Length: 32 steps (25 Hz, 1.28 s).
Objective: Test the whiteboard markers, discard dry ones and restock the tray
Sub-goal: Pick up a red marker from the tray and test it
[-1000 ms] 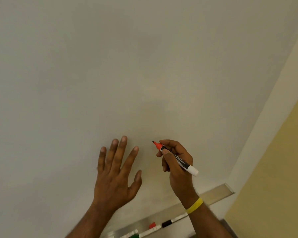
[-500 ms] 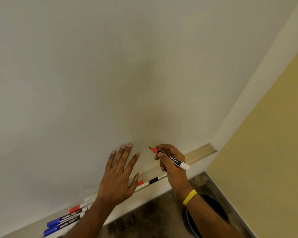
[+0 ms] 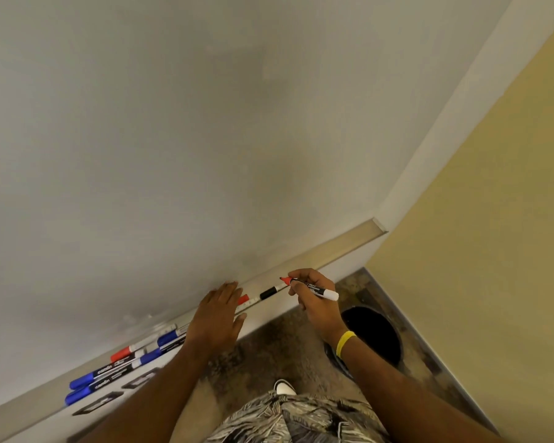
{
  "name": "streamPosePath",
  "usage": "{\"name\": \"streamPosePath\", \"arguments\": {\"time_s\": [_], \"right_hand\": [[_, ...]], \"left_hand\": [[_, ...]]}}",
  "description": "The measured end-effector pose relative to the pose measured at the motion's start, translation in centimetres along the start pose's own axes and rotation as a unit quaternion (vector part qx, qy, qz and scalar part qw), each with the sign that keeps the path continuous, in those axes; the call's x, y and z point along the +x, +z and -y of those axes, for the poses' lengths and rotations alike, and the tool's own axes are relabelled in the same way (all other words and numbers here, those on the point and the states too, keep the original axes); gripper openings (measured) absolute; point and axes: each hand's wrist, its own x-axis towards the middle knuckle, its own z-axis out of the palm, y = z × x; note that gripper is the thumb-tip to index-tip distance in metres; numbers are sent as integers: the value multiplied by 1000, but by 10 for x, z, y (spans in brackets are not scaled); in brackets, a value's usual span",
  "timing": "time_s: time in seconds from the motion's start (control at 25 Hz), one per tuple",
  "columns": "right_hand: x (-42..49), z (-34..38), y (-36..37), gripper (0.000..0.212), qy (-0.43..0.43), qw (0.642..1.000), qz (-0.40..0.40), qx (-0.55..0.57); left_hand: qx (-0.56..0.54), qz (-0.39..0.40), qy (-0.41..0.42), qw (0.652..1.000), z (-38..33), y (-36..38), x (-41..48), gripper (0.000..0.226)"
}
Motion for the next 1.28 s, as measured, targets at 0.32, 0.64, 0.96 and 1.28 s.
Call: {"name": "streamPosePath", "arguments": {"time_s": [0.32,0.64,0.96,1.28], "right_hand": [[4,-14,-20,15,7,1000,13,-18],[7,-15,-33,13,4,999,6,-39],[4,-18,-43,15,12,999,5,-43],[0,-18,-48,10,4,999,-8,-39]], "left_hand": [[-108,8,-113,988,-12,9,41,16],[-124,21,-169,978,-12,7,52,19],[-27,38,-132,990,-14,4,53,20],[-188,-32,-92,977,-15,-3,49,11]]}}
